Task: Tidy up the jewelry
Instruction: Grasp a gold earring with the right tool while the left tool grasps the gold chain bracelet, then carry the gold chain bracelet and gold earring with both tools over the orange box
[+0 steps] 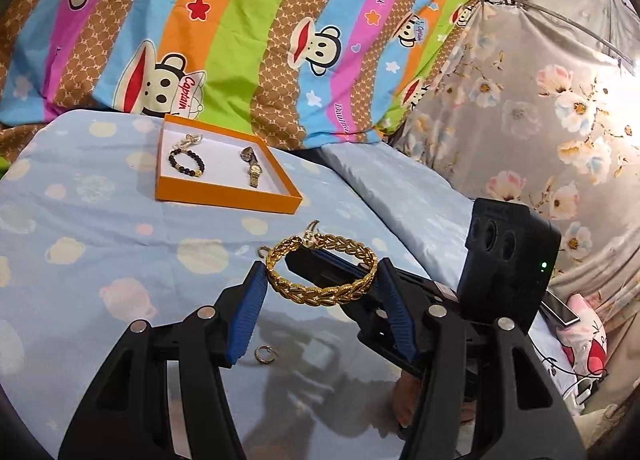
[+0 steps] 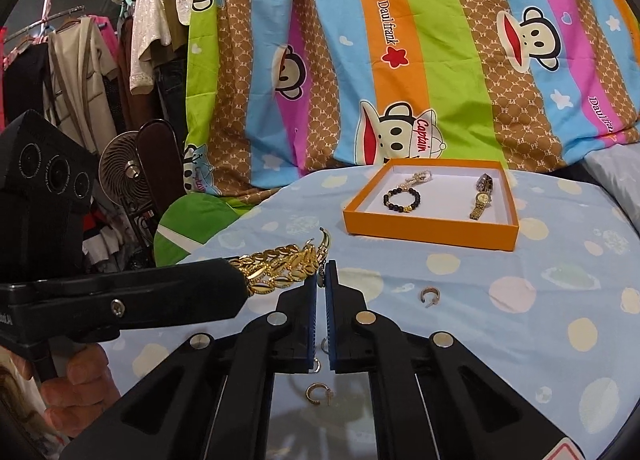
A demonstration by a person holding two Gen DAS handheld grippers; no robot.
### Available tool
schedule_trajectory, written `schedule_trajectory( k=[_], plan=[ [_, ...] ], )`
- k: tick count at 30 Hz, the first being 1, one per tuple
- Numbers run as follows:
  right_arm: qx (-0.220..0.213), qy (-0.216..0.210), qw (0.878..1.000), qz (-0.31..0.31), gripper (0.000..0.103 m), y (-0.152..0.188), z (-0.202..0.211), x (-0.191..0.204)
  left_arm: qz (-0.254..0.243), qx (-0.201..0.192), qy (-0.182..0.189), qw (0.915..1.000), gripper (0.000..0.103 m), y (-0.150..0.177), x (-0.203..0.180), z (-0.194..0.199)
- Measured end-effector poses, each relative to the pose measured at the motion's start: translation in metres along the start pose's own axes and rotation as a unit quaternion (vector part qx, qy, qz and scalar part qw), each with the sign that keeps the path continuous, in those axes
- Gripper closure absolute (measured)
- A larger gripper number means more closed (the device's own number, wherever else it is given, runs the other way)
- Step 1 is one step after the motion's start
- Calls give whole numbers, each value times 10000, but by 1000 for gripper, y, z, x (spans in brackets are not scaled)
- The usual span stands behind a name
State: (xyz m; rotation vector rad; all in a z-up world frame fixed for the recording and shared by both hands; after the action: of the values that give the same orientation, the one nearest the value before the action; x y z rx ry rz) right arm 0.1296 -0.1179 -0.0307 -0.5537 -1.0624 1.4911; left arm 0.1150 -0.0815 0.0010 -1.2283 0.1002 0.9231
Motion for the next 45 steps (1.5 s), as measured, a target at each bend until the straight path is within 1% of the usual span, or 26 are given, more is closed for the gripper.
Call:
schedule_trajectory(
  k=[5,10,13,15,16,17,20,22,23,24,29,31,36,38,40,45],
  plan=[
    [18,46,10000,-23,99,-1,-2,-3,-166,53,115,9998,48,4,-12,-2],
    [64,199,9997,-85,99,1,-3,-10,-300,-45,-103,9995,48,2,-11,0],
    [212,437,9987,-146,99,6,-5,-21,-338,-178,-556,9977,48,-5,6,5],
    [340,558,9977,-201,99,11,-6,-27,-415,-273,-1076,9930,48,-11,23,10],
    [410,630,9969,-238,99,14,-6,-31,-417,-274,-1199,9915,48,-12,30,12],
    [469,686,9961,-284,99,17,-6,-34,-405,-277,-1447,9882,48,-13,41,13],
    [591,765,9943,-456,99,21,-7,-43,-433,-241,-2014,9783,48,-16,65,17],
    [595,780,9938,-520,99,22,-7,-47,-461,-186,-2220,9738,48,-15,74,17],
    [582,794,9937,-537,99,22,-6,-48,-505,-142,-2365,9702,48,-14,79,15],
    [572,799,9936,-551,99,22,-6,-48,-527,-102,-2430,9686,48,-13,82,14],
    [537,820,9930,-662,99,16,-2,-53,-673,-94,-2489,9661,48,-15,80,12],
    [515,840,9928,-676,99,11,0,-56,-807,-131,-2550,9635,48,-22,78,14],
    [562,809,9924,-739,99,-11,-7,-69,-942,-45,-2499,9637,48,-43,81,4],
    [537,895,9922,-685,99,-24,-13,-78,-1047,-41,-2540,9615,48,-56,85,-4],
    [534,973,9915,-684,99,-35,-23,-89,-1062,-46,-2541,9613,48,-66,91,-13],
    [623,1173,9864,-969,99,-60,-56,-125,-879,-29,-2525,9636,48,-96,118,-46]
  ],
)
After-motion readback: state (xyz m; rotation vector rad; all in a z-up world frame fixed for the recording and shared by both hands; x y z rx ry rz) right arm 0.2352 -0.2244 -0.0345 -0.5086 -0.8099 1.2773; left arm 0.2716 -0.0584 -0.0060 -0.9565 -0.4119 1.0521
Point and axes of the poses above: each gripper's, at about its wrist camera, not at the fingertips, and z roughly against the way its jaws point, x to its left, y to its underside, the point moved 10 cm from there along -z, roughly the way its jaws point, and after that the axes turned 6 degrees about y, right-handed, at the moved point
